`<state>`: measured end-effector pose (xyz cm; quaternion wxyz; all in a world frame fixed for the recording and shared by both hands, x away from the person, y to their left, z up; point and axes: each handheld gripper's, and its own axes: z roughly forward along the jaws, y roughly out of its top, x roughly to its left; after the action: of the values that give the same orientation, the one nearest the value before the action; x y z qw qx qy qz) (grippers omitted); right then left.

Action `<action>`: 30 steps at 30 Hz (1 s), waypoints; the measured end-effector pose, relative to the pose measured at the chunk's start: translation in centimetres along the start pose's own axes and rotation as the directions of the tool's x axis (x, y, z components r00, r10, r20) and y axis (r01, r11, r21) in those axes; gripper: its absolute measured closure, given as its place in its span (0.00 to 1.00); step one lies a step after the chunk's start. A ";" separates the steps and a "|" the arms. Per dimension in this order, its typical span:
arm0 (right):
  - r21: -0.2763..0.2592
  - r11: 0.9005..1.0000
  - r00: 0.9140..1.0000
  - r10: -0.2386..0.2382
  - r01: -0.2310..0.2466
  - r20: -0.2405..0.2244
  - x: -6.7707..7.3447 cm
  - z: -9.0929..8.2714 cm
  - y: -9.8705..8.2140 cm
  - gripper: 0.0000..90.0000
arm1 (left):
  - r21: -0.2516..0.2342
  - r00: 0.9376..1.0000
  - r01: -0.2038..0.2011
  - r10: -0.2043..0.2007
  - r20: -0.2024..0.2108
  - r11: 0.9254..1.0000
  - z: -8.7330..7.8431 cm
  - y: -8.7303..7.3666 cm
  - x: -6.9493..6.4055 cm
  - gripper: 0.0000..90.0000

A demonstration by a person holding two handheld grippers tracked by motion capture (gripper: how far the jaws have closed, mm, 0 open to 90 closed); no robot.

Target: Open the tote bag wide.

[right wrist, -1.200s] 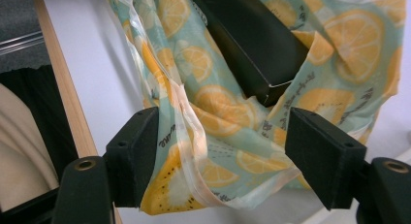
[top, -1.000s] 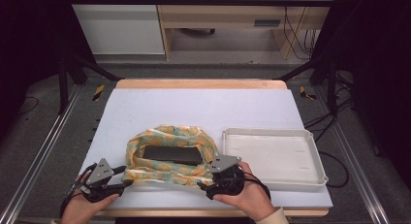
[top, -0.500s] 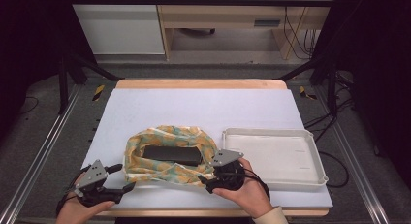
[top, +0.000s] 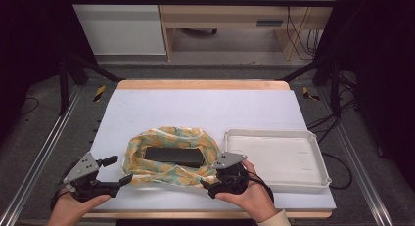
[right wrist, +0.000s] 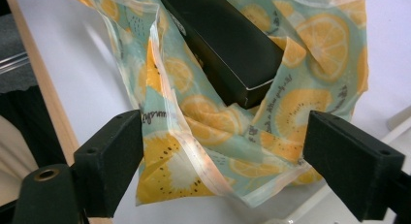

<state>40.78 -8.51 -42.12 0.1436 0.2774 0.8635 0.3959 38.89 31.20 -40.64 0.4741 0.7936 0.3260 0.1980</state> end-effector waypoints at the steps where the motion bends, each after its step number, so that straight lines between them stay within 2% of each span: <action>1: 0.002 1.000 1.000 0.000 0.000 -0.005 0.1 -0.1 0.1 0.16 | 0.003 1.000 -0.006 0.006 -0.006 1.000 0.0 0.2 0.1 0.19; 4: 0.001 1.000 1.000 0.004 -0.004 -0.009 0.1 -0.3 0.2 0.14 | 0.014 1.000 -0.018 0.019 -0.021 1.000 0.6 1.1 0.7 0.19; 9: -0.001 1.000 1.000 0.014 -0.014 -0.017 0.1 -0.6 0.2 0.13 | 0.037 0.998 -0.016 0.018 -0.053 0.999 2.2 2.3 2.3 0.24; 14: -0.015 1.000 0.999 0.026 -0.026 -0.022 -0.4 -1.0 0.4 0.13 | 0.060 0.998 -0.018 0.021 -0.057 0.998 4.0 3.2 3.5 0.27; 21: -0.034 0.999 1.000 0.022 -0.022 -0.001 -1.2 -1.5 1.1 0.17 | 0.084 0.997 -0.032 0.038 -0.071 0.996 5.8 4.0 4.6 0.32; 25: -0.024 0.999 1.000 0.024 -0.023 0.020 -2.1 -1.3 1.7 0.25 | 0.083 0.996 -0.024 0.031 -0.082 0.996 6.5 3.8 5.4 0.37; 26: -0.010 1.000 0.999 0.021 -0.021 0.036 -2.7 -1.0 2.0 0.30 | 0.085 0.996 -0.021 0.029 -0.086 0.996 6.6 3.7 5.6 0.39; 27: -0.010 1.000 0.999 0.021 -0.021 0.036 -2.7 -1.0 2.0 0.30 | 0.093 0.995 -0.023 0.032 -0.094 0.995 6.8 3.5 5.7 0.39; 29: 0.000 1.000 0.998 0.024 -0.024 0.055 -3.5 -0.5 2.5 0.35 | 0.104 0.995 -0.021 0.031 -0.097 0.994 7.0 3.2 6.0 0.40; 30: -0.003 1.000 0.997 0.030 -0.029 0.070 -4.3 0.0 3.0 0.40 | 0.109 0.995 -0.017 0.028 -0.100 0.994 7.0 2.9 6.0 0.40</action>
<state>45.39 -9.45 -39.70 0.1683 0.3037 0.8534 0.3889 48.49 30.10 -41.30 0.4112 0.8105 0.3510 0.2254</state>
